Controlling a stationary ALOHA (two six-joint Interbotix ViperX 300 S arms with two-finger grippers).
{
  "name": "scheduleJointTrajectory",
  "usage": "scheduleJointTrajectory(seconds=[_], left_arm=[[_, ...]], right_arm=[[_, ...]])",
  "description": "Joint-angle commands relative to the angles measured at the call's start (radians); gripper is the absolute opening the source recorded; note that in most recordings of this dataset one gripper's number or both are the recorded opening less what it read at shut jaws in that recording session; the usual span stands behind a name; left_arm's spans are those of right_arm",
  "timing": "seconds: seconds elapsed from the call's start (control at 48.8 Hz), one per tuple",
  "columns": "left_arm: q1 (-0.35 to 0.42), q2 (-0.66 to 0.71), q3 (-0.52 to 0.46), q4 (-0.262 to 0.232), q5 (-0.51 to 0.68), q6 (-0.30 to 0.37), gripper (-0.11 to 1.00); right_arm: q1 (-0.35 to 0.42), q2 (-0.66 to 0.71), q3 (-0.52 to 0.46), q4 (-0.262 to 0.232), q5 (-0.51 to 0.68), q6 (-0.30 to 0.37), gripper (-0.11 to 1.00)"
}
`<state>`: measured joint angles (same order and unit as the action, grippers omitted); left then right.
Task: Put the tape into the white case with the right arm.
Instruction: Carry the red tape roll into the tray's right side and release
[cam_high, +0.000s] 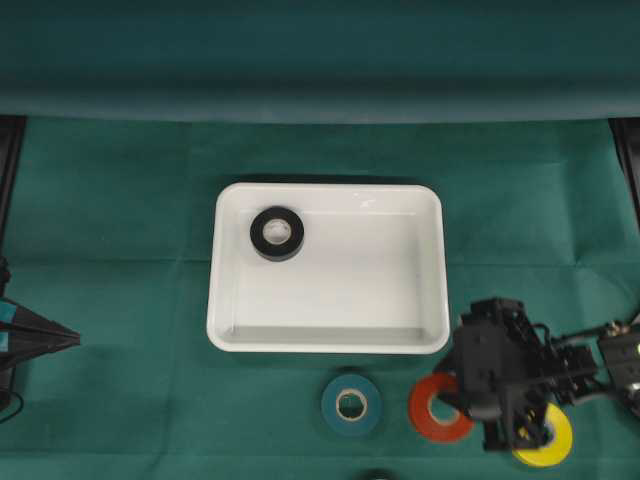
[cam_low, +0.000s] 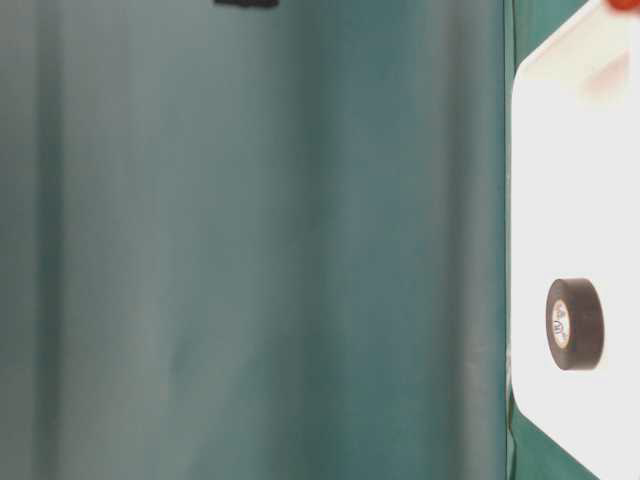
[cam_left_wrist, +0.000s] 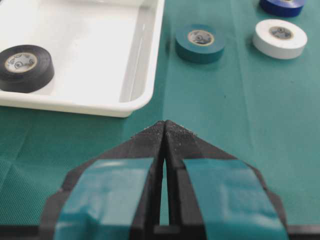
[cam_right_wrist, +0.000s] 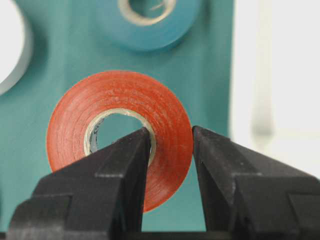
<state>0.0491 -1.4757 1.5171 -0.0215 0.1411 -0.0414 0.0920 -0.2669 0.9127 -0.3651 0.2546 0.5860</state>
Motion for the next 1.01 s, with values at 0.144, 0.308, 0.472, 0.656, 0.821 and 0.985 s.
scheduleJointTrajectory(seconds=[0.144, 0.308, 0.472, 0.656, 0.821, 0.985], left_arm=[[0.0, 0.009, -0.012, -0.002, -0.012, 0.0, 0.0], [0.0, 0.009, -0.012, -0.002, -0.012, 0.0, 0.0], [0.0, 0.011, -0.012, -0.002, -0.012, 0.0, 0.0], [0.0, 0.011, -0.012, -0.002, -0.012, 0.0, 0.0], [0.0, 0.011, -0.012, -0.002, -0.012, 0.002, 0.0], [0.0, 0.011, -0.012, -0.002, -0.012, 0.0, 0.0]], right_arm=[[-0.146, -0.012, -0.052, -0.072, -0.006, -0.005, 0.0], [-0.258, -0.005, -0.057, -0.143, -0.043, -0.005, 0.0], [-0.351, 0.018, -0.061, -0.189, -0.112, -0.005, 0.0], [-0.448, 0.075, -0.083, -0.227, -0.179, -0.005, 0.0], [-0.503, 0.129, -0.118, -0.247, -0.195, -0.005, 0.0], [-0.523, 0.17, -0.141, -0.258, -0.196, -0.005, 0.0]])
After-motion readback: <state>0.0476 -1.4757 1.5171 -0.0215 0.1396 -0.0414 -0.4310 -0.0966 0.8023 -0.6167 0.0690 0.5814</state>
